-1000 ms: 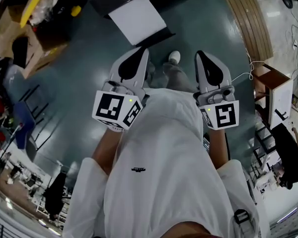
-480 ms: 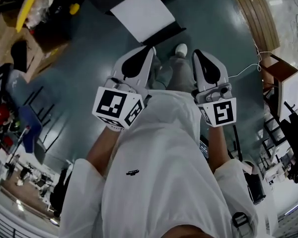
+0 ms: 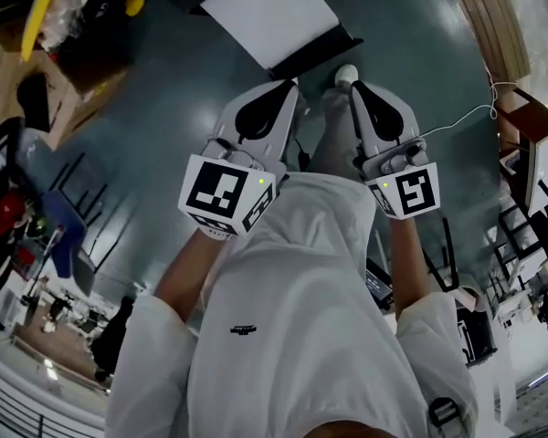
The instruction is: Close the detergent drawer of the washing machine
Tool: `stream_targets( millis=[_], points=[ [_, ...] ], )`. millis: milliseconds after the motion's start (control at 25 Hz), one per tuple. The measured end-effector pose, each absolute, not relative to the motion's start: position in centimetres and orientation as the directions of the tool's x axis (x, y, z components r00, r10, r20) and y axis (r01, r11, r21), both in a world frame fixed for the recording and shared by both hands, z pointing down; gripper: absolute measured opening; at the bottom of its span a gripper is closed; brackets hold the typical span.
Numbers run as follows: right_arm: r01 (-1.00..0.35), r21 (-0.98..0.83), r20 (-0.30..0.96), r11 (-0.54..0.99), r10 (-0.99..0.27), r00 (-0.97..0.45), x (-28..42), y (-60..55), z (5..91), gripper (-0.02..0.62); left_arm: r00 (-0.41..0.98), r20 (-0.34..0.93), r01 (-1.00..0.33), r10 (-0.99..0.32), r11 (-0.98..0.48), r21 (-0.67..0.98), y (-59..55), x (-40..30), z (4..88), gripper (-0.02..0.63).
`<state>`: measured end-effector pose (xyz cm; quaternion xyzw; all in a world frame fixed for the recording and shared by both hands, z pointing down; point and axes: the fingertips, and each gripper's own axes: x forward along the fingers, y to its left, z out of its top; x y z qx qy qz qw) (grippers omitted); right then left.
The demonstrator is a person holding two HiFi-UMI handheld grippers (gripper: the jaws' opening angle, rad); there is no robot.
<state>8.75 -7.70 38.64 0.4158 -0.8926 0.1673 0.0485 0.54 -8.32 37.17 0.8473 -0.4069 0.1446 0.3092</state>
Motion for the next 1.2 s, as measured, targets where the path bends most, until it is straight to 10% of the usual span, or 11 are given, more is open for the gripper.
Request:
stream_targets(
  millis=[1200],
  points=[
    [-0.756,-0.215,0.351,0.618,-0.674,-0.65,5.2,-8.0,51.3,0.002,0.562,0.569,-0.826,-0.6,-0.384,0.412,-7.1,-1.7,44.2,0.014]
  ],
)
